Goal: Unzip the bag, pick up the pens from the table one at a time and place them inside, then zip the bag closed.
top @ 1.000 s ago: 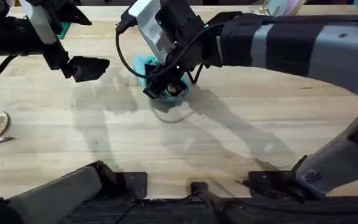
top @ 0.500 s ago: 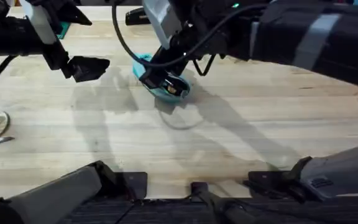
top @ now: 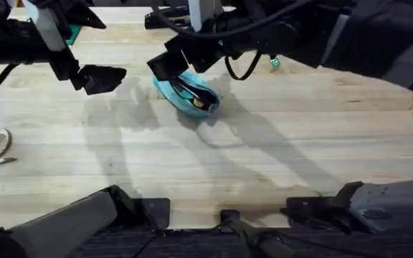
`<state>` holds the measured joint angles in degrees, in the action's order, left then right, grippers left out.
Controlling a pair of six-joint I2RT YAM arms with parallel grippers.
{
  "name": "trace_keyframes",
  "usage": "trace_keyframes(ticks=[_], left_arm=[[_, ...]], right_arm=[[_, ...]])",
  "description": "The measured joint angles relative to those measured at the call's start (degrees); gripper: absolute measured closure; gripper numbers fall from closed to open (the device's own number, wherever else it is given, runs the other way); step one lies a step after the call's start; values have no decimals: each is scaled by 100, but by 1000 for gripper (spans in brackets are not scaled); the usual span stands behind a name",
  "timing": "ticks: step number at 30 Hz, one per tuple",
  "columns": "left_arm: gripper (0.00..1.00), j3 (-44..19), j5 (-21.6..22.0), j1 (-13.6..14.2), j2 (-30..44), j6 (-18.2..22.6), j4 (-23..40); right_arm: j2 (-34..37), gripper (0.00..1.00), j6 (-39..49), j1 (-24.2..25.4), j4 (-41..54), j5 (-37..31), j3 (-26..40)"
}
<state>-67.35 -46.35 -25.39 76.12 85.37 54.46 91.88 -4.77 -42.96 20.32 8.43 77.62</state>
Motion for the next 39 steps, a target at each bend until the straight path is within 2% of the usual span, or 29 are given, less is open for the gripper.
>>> trace_keyframes(ticks=[7,11,15,20,24,33,39], left_arm=[[8,0,-22,0,160,672,-2],[8,0,-71,0,579,1130,-119],[9,0,-303,0,1081,1380,-448],[10,0,-820,19,1570,1498,-884],[9,0,-1074,130,1875,1533,-1047],[9,0,-1154,628,2335,1538,-1190],[10,0,-1152,763,2614,1538,-1252]], right_arm=[[-4,4,-326,0,4,0,0],[-4,4,-386,0,9,0,0],[-4,4,-405,0,20,1,0],[-4,4,-405,0,24,0,0],[-4,4,-405,0,26,0,0],[-4,4,-407,0,33,2,0],[-4,4,-421,0,33,1,0]])
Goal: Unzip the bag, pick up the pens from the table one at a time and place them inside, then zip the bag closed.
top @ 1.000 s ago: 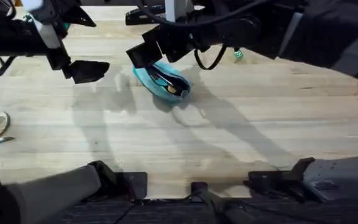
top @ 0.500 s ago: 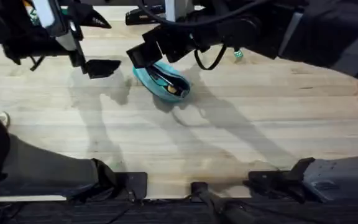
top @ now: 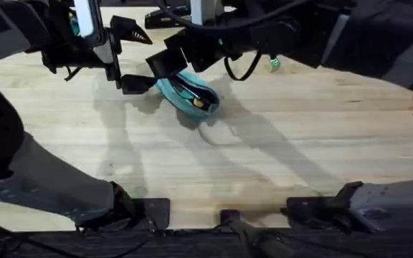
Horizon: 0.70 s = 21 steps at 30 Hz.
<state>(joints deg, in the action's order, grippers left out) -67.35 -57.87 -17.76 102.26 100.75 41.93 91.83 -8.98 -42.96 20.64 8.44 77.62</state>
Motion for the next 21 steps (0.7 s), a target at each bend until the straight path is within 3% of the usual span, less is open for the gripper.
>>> trace_keyframes(ticks=[8,16,21], left_arm=[[10,0,22,0,65,1,3],[8,0,24,0,65,0,92],[8,0,24,0,65,2,92]], right_arm=[[19,4,-299,0,-168,0,0],[783,4,-1977,0,-781,16,0],[820,4,-2240,0,-1364,-3,2]])
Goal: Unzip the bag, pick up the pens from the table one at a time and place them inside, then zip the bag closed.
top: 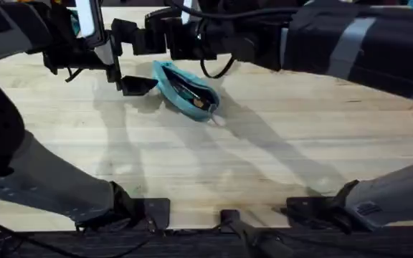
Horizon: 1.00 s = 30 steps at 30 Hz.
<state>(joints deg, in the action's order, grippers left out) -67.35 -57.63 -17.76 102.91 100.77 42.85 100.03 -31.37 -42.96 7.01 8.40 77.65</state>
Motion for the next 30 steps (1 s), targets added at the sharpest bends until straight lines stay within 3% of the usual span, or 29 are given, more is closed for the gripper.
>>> trace_keyframes(ticks=[13,30], left_arm=[[7,0,0,0,0,0,0],[7,0,0,0,0,-2,-32]], right_arm=[[638,4,-1001,2,-72,-775,0],[997,4,-1562,11,-586,-885,-1]])
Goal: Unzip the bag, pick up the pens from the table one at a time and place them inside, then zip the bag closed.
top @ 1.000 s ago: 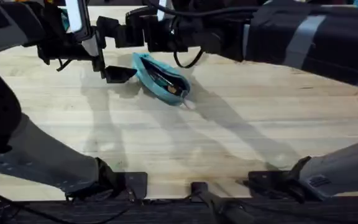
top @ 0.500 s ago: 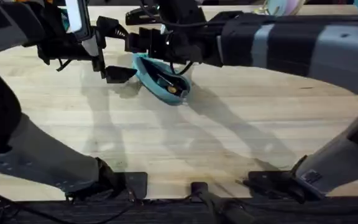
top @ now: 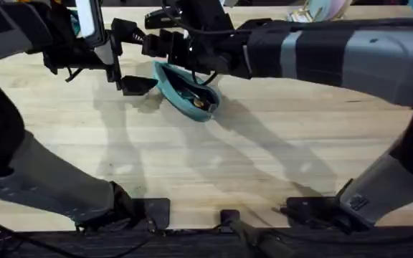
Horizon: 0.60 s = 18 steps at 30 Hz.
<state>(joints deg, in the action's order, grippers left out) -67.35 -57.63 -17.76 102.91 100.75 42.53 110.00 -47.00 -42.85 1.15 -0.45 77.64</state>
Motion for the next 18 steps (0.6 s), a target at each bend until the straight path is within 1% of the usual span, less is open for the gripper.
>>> trace_keyframes(ticks=[11,14,15,18], left_arm=[[7,0,0,0,0,0,-36],[6,0,0,0,0,0,-36],[6,0,0,0,0,0,-36],[7,0,0,0,0,2,-36]], right_arm=[[184,5,-274,0,-92,2,0],[185,66,-310,0,-106,0,-2],[185,176,-339,0,-109,0,-2],[185,284,-362,0,-107,0,-2]])
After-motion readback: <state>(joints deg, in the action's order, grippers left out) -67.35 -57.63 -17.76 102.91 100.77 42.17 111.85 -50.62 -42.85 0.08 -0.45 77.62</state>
